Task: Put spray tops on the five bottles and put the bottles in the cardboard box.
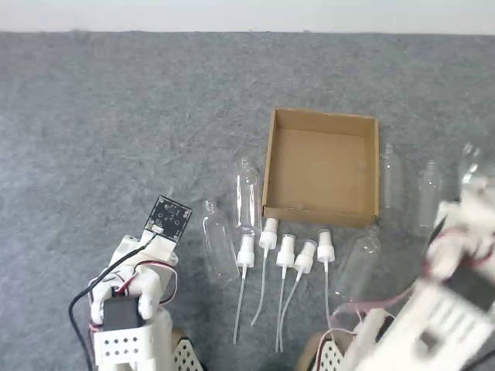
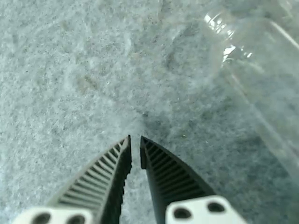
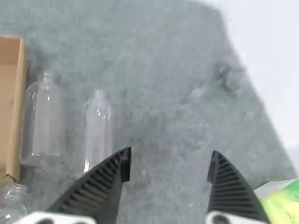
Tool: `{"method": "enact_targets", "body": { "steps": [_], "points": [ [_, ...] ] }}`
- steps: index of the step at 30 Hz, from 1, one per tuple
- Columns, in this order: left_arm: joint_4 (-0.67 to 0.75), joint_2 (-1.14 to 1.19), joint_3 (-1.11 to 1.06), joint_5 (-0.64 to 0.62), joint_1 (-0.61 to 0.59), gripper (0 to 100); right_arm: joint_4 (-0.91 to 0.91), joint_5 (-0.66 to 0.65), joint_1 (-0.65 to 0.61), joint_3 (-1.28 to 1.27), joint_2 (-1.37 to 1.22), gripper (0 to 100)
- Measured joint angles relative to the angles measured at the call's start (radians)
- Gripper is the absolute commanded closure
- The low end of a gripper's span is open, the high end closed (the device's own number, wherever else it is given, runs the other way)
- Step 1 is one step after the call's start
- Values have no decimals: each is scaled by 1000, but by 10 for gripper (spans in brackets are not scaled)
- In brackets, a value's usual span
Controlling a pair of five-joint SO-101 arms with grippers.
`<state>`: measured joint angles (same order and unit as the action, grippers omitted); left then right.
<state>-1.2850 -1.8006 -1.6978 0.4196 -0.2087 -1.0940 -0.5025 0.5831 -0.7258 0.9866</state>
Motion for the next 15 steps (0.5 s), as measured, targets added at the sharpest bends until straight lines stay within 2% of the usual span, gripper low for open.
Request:
{"method": "enact_targets", "body": {
  "steps": [3,9,15],
  "points": [
    [0,0,0,0,0,973,0,2,-9,164,-290,709],
    [0,0,0,0,0,973,-58,2,-61,462,-842,720],
    [0,0,0,0,0,973,-64,0,-71,634,-1188,720]
  ]
}}
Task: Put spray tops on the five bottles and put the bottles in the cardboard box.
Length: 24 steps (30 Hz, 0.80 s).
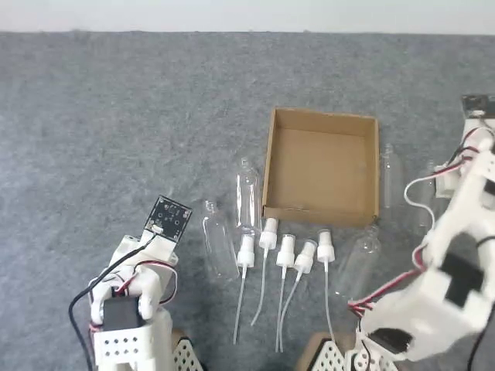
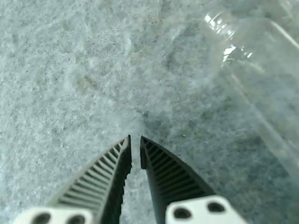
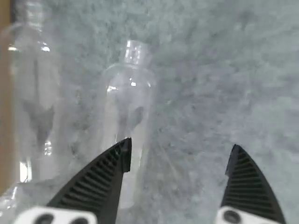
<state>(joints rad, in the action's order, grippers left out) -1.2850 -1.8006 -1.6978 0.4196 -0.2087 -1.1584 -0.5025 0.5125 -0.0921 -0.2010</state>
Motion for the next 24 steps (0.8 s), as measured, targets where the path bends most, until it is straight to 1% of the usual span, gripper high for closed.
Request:
{"method": "enact_targets", "body": {
  "steps": [5,8,15,18,21,24],
  "points": [
    [0,0,0,0,0,973,5,0,0,92,-124,720],
    [0,0,0,0,0,973,18,0,0,98,-184,720],
    [0,0,0,0,0,973,14,0,2,110,-204,719],
    [0,0,0,0,0,973,-48,0,2,152,-187,718],
    [3,0,0,0,9,973,-141,2,-26,215,-129,718],
    [49,0,0,0,8,973,-198,9,-71,247,-91,718]
  ]
}}
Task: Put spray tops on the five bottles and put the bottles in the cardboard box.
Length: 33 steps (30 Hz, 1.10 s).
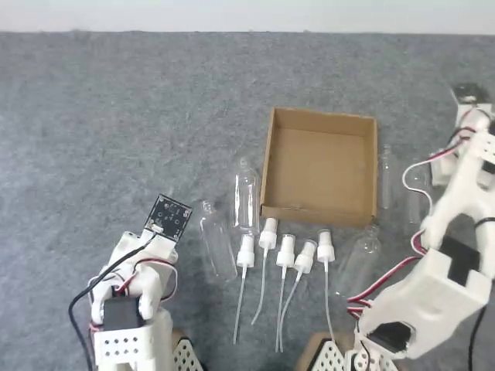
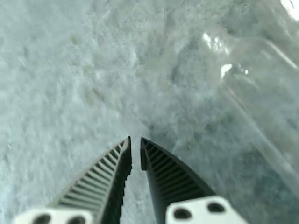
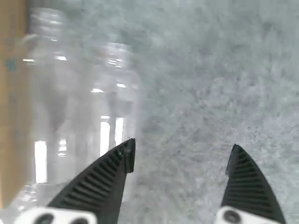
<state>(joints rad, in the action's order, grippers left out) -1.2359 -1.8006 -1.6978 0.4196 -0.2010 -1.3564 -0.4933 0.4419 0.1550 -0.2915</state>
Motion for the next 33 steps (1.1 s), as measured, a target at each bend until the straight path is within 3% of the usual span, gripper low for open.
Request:
{"method": "enact_targets", "body": {
  "steps": [8,14,17,22,27,33],
  "points": [
    [18,0,0,0,0,973,-11,41,-94,2,-34,719],
    [18,0,0,0,0,973,63,86,-95,2,-173,722],
    [18,0,0,0,2,972,71,89,-87,2,-219,786],
    [28,0,0,0,0,971,74,91,-52,2,-230,991],
    [137,0,0,0,0,970,74,51,12,2,-230,994],
    [135,0,91,0,2,970,28,-71,78,2,-230,992]
  ]
}}
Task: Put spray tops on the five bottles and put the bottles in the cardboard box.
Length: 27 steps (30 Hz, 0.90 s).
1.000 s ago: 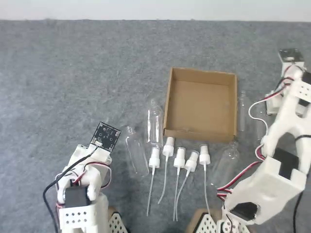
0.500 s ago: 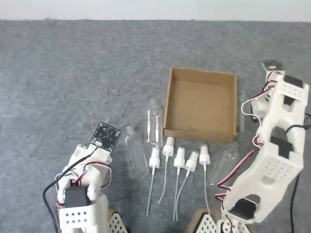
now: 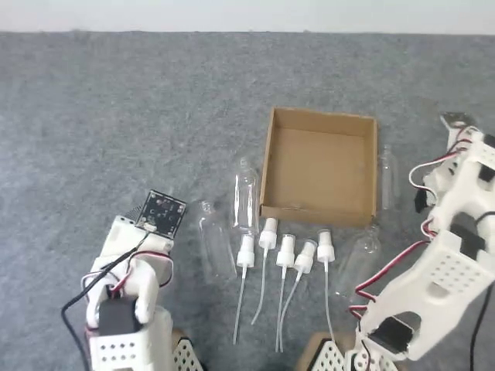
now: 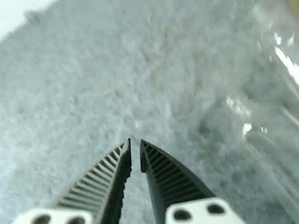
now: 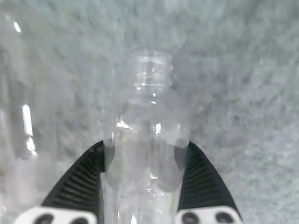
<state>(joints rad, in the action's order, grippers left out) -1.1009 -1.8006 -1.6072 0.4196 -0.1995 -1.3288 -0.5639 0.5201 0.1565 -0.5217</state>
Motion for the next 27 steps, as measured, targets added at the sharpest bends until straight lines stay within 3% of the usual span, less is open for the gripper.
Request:
{"method": "enact_targets", "body": {
  "steps": [7,16,21,27],
  "points": [
    [-132,0,186,0,52,969,-51,-18,69,0,51,992],
    [-38,353,290,-34,75,969,-112,106,31,0,261,991],
    [31,654,397,-146,75,969,-186,255,-149,0,451,989],
    [167,907,413,-212,-71,969,-222,445,-540,0,618,990]
  ]
}}
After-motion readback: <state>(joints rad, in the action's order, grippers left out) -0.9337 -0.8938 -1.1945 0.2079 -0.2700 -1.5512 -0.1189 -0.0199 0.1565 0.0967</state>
